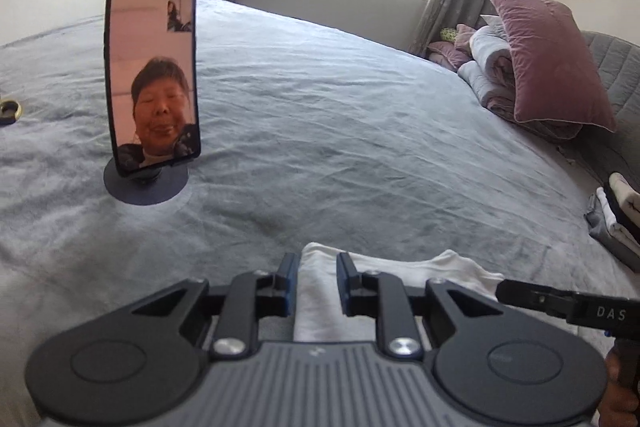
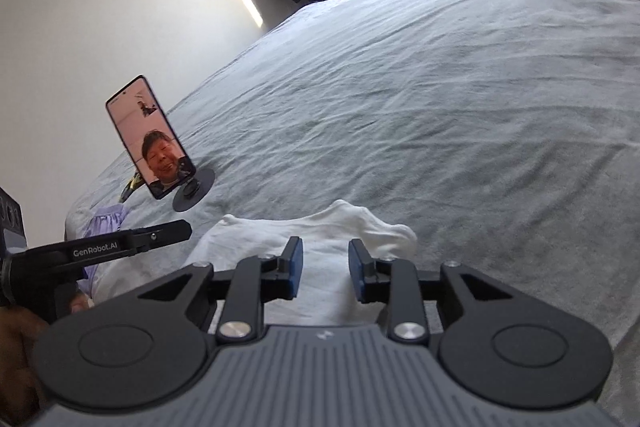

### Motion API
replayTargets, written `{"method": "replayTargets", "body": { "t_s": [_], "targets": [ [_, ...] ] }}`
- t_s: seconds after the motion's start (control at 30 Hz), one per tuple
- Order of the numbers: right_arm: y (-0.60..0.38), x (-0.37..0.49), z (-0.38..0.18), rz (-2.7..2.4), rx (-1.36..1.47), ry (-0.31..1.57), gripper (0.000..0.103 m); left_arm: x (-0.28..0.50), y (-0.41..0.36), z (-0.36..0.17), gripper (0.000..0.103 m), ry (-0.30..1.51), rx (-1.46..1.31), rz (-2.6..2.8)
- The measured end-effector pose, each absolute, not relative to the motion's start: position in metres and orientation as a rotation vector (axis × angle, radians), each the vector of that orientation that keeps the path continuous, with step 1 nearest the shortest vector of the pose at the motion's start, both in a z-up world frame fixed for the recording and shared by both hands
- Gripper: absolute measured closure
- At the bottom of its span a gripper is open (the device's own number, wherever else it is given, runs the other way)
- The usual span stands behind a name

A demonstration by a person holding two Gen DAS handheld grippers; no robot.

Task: Fold clothes
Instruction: 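Open both grippers and release the folded pants, then withdraw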

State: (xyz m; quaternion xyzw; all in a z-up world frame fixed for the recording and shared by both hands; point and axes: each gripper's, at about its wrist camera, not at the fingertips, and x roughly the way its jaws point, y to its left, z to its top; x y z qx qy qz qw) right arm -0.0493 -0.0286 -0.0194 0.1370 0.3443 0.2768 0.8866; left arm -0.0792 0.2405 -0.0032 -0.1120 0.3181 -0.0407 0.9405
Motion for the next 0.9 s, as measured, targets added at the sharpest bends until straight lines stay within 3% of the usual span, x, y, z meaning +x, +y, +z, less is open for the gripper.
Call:
{"method": "replayTargets", "body": {
  "t_s": [0.4, 0.9],
  "targets": [
    [0.02, -0.116, -0.028, 0.676, -0.05, 0.723, 0.074, -0.133, 0.229, -0.019, 0.081, 0.758, -0.102, -0.125],
    [-0.01, -0.167, -0.034, 0.622, -0.079, 0.795, 0.074, -0.17, 0.226, -0.025, 0.075, 0.82, -0.061, -0.128]
  ]
}}
